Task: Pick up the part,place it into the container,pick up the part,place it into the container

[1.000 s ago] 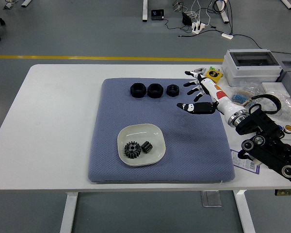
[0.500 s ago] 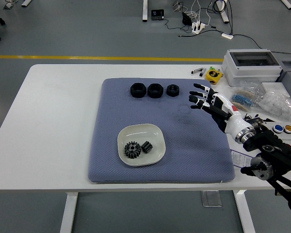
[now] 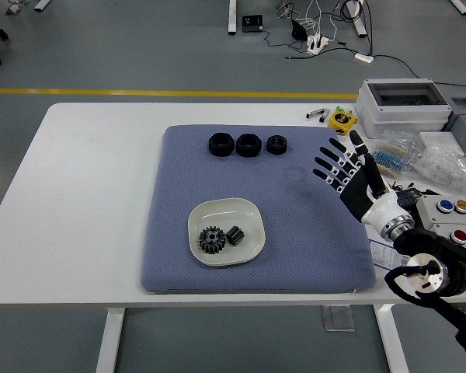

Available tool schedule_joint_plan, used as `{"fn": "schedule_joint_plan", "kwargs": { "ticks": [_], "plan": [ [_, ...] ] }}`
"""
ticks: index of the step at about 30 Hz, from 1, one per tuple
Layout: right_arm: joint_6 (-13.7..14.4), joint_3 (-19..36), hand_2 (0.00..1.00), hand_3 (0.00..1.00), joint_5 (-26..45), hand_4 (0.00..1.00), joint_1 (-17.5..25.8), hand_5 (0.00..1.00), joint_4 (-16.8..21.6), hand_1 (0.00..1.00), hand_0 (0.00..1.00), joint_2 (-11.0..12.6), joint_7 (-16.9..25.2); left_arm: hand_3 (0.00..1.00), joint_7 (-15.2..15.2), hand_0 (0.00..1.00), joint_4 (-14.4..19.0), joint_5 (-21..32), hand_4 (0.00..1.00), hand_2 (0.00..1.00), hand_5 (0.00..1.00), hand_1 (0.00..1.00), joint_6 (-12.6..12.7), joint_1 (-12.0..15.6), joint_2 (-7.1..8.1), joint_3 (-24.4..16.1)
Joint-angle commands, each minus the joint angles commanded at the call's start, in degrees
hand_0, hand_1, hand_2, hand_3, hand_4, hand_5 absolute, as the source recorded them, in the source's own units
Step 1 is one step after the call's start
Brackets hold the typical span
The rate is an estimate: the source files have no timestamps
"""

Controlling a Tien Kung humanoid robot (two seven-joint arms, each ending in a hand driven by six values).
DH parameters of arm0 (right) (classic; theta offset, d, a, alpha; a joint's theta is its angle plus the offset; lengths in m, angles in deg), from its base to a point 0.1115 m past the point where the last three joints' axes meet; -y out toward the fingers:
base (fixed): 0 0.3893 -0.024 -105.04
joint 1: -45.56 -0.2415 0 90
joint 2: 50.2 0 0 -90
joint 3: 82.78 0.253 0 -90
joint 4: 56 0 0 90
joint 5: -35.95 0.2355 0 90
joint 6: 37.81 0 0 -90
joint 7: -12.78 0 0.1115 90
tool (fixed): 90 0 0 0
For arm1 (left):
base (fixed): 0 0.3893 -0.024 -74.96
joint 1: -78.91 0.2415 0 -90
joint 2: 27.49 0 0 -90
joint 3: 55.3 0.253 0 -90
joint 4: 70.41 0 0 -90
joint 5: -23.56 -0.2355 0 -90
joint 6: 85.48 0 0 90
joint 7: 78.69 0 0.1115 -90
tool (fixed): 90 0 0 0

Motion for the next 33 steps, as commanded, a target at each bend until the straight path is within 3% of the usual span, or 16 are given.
{"fn": "schedule_joint_plan", "kwargs": {
  "ticks": [15,16,33],
  "plan": [
    [-0.5,-0.6,0.843,0.852,2.9,0.998,-0.1,0.779,-0.5,0.823,0.874,0.1,0.3,0.562,0.2,0.710,0.0,1.1,0.611,0.634,0.677,0.624,0.0,-0.5,0.03,0.5],
    [-0.5,-0.6,0.841,0.846,3.0,0.998,-0.1,0.840,-0.5,0.824,0.877,0.1,0.3,0.562,0.2,0.710,0.0,1.1,0.612,0.636,0.676,0.623,0.0,-0.5,0.03,0.5],
    [-1.5,-0.6,0.838,0.839,5.7,0.998,-0.4,0.876,-0.5,0.822,0.877,0.0,0.7,0.562,0.3,0.710,0.0,1.5,0.612,0.635,0.676,0.623,0.0,-0.7,0.02,0.7]
  ]
}}
